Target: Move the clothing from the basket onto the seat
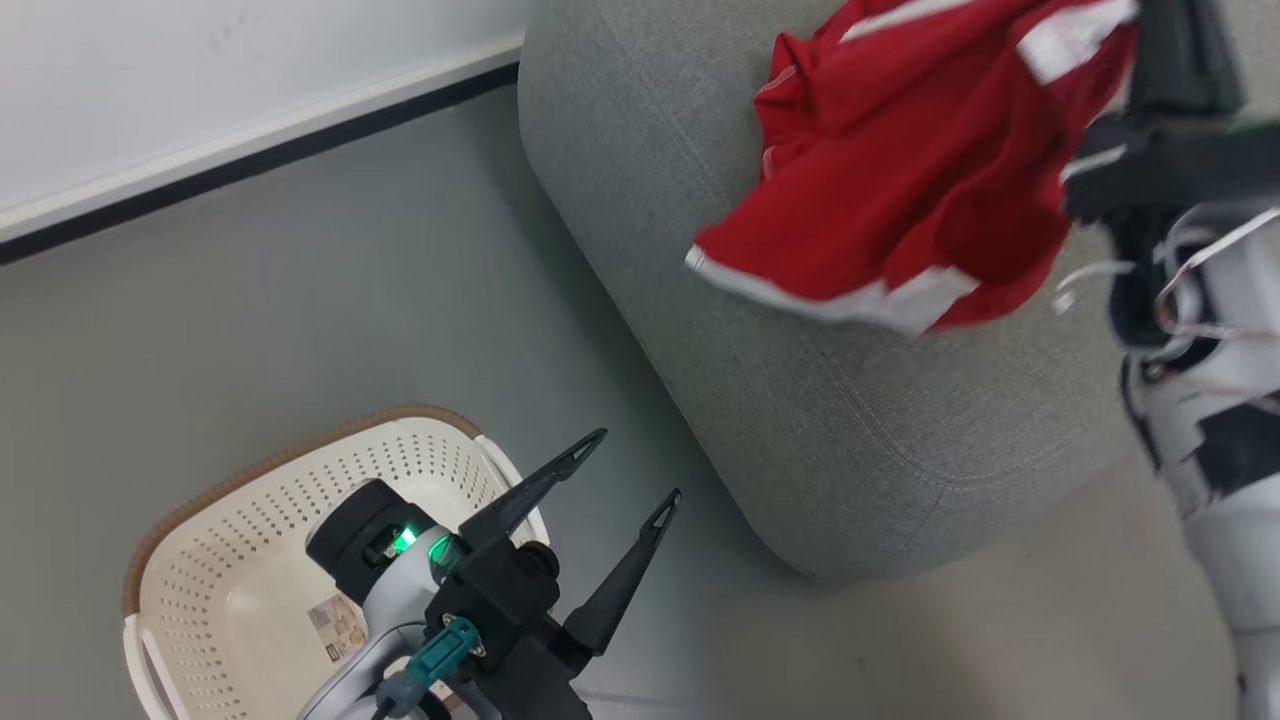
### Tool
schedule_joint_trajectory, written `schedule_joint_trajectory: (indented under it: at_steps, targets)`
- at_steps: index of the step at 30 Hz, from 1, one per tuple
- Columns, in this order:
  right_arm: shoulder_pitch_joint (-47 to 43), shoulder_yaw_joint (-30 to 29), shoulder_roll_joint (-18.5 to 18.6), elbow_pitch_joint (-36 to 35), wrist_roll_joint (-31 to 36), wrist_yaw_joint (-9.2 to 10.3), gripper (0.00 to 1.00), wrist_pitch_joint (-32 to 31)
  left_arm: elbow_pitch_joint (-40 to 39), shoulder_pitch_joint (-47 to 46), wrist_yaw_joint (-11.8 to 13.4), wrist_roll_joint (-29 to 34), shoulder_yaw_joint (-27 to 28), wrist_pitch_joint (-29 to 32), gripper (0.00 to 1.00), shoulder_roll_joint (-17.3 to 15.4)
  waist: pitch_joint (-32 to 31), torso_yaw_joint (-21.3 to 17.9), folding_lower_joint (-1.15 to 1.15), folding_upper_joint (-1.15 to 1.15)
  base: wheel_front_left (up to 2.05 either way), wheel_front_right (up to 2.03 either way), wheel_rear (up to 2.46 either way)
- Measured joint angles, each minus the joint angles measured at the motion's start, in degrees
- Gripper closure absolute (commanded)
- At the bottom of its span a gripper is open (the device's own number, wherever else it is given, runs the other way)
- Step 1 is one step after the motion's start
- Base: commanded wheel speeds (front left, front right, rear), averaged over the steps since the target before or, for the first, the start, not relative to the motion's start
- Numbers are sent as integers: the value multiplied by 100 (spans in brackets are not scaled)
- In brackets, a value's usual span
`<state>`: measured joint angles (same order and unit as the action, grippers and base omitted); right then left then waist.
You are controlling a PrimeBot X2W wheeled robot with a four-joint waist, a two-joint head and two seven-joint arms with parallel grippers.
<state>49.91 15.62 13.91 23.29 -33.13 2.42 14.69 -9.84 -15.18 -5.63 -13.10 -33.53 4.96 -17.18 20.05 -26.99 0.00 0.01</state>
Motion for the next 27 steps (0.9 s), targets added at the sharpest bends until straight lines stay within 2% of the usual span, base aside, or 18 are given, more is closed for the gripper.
schedule_joint_trajectory:
  at_steps: [6, 17, 22, 27]
  targets:
    - [1022, -356, 412, 269, 100, -51, 100, 1, -63, -196, -46, 20, -71, 58, 0, -47, 262, 81, 1, 0, 0, 0, 0]
    - [2103, -905, 1213, 726, 215, -12, 100, 3, -259, -391, -96, 52, -252, 156, 0, -133, 695, 416, 0, 0, 0, 0, 0]
    - [2266, -1005, 1367, 890, 300, 10, 100, 3, -416, -502, -99, 57, -255, 185, 0, -229, 947, 572, 0, 0, 0, 0, 0]
    - [2245, -1025, 1360, 1181, 301, 18, 100, 3, -541, -623, -100, 62, -243, 252, 0, -319, 1253, 688, 1, 0, 0, 0, 0]
